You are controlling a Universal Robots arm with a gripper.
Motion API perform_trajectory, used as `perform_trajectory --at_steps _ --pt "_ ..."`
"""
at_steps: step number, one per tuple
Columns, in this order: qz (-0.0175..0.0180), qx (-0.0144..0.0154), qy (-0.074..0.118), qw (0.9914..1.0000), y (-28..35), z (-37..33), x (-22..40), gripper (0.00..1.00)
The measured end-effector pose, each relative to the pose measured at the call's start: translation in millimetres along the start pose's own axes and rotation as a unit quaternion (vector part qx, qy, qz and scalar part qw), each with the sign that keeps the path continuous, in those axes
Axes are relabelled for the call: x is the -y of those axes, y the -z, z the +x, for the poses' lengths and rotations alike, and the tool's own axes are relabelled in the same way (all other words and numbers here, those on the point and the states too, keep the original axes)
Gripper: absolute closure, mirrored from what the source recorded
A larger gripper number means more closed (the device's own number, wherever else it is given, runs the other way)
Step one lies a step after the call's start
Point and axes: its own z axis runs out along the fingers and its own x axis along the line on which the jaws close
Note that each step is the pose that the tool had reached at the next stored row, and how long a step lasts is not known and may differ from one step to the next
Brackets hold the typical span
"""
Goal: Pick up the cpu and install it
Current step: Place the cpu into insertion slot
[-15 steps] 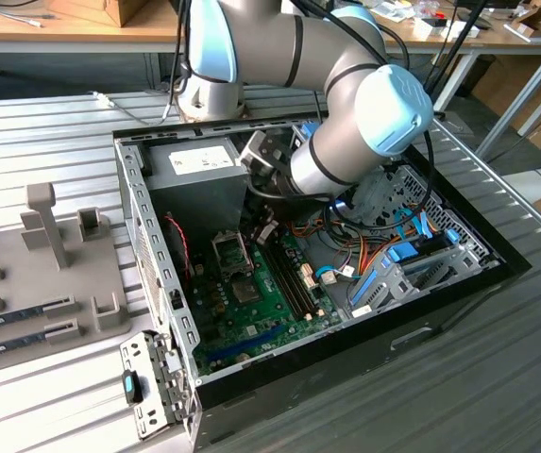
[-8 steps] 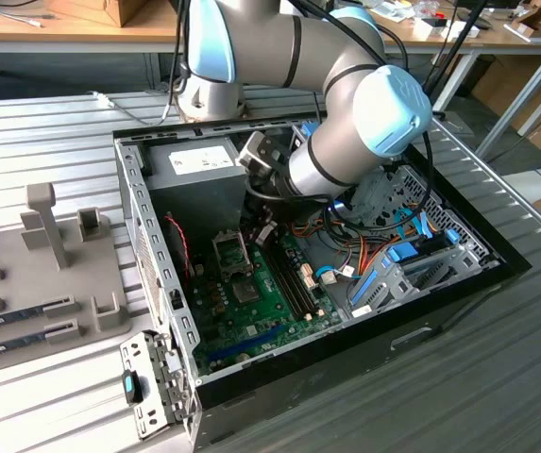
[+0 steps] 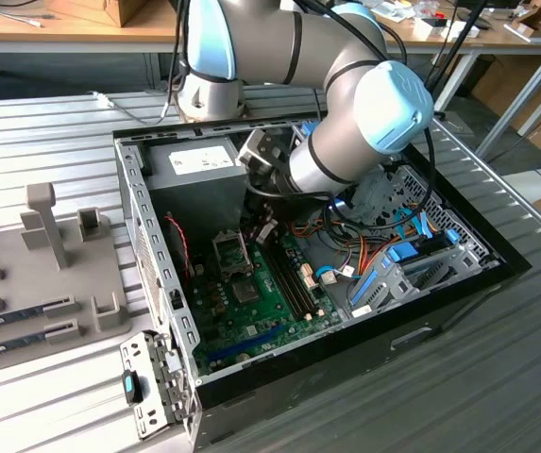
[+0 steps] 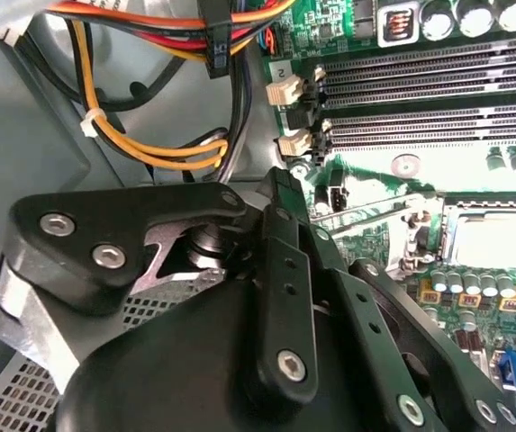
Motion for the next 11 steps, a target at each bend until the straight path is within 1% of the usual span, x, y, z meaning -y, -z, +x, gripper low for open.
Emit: perform_trajectory --at_steps 6,7,8,11 --pt "0.0033 -0.0034 -0.001 0.99999 3.0 -0.1 -1.1 0.89" --pt "0.0045 -0.0046 -0.001 0.99998 4.3 -0.2 -1.6 0.89" --pt "0.0063 -0.0065 -0.002 0.99996 6.0 -0.3 -2.3 0.89" --pt "0.0101 -0.0103 -0.003 0.99989 8.1 -0.4 -3.1 0.89"
